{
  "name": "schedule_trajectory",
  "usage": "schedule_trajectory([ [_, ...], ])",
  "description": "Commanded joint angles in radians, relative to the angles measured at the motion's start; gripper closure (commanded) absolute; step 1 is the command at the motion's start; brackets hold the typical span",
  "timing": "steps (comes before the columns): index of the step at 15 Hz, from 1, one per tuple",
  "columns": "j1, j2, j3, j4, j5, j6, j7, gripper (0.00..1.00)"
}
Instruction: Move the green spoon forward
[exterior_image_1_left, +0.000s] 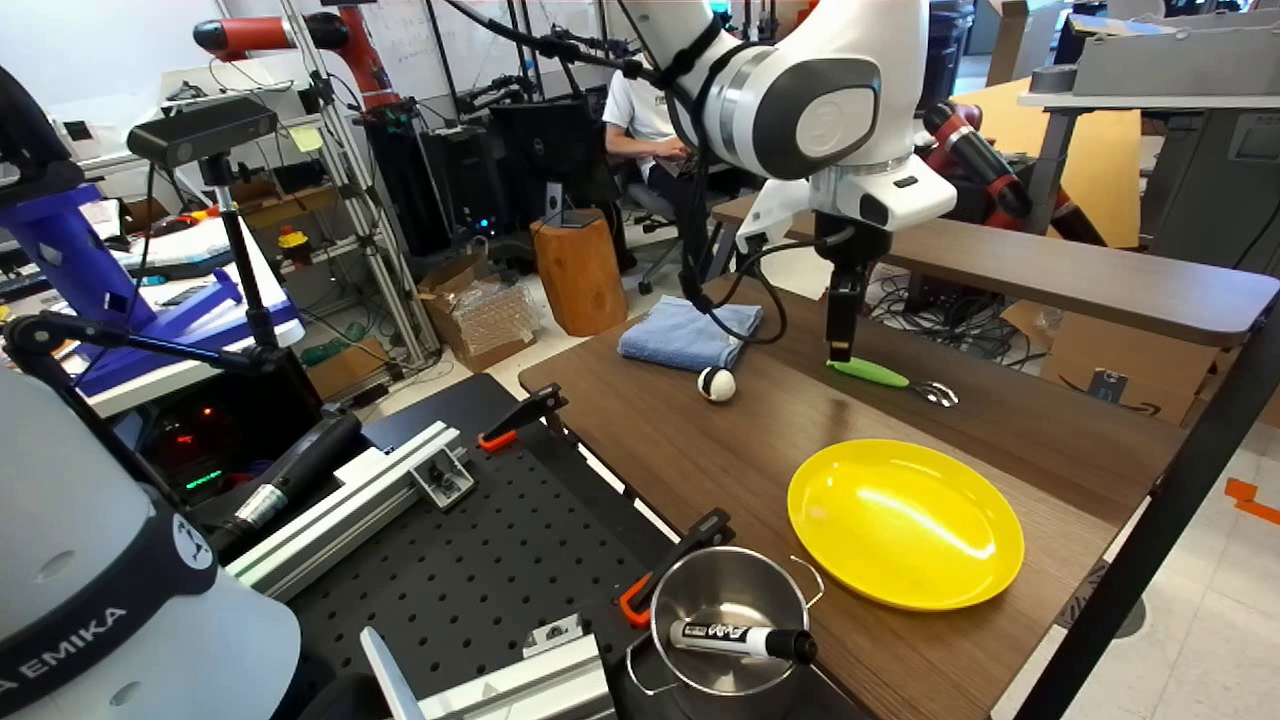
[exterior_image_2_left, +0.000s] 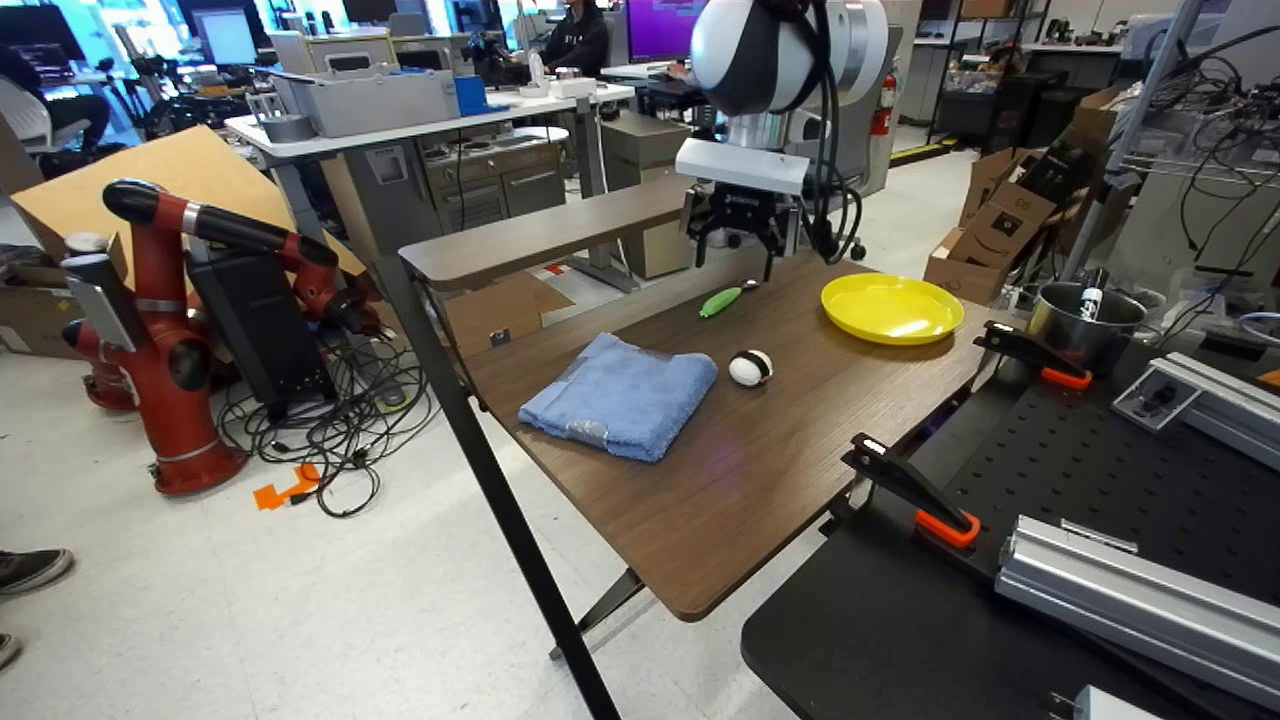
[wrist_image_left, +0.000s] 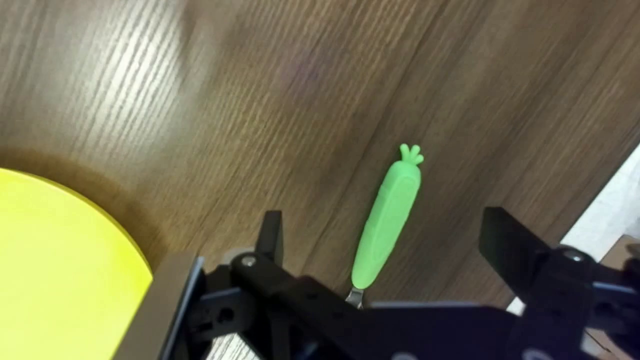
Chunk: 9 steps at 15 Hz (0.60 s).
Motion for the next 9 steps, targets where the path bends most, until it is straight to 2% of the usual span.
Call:
schedule_trajectory([
  [1,0.002,-0.01,0.0,-0.014,-0.001,-0.001,-0.007,0.0],
  [9,0.003,-0.016,-0.001,-0.026,-0.001,0.013,-0.015,0.0],
])
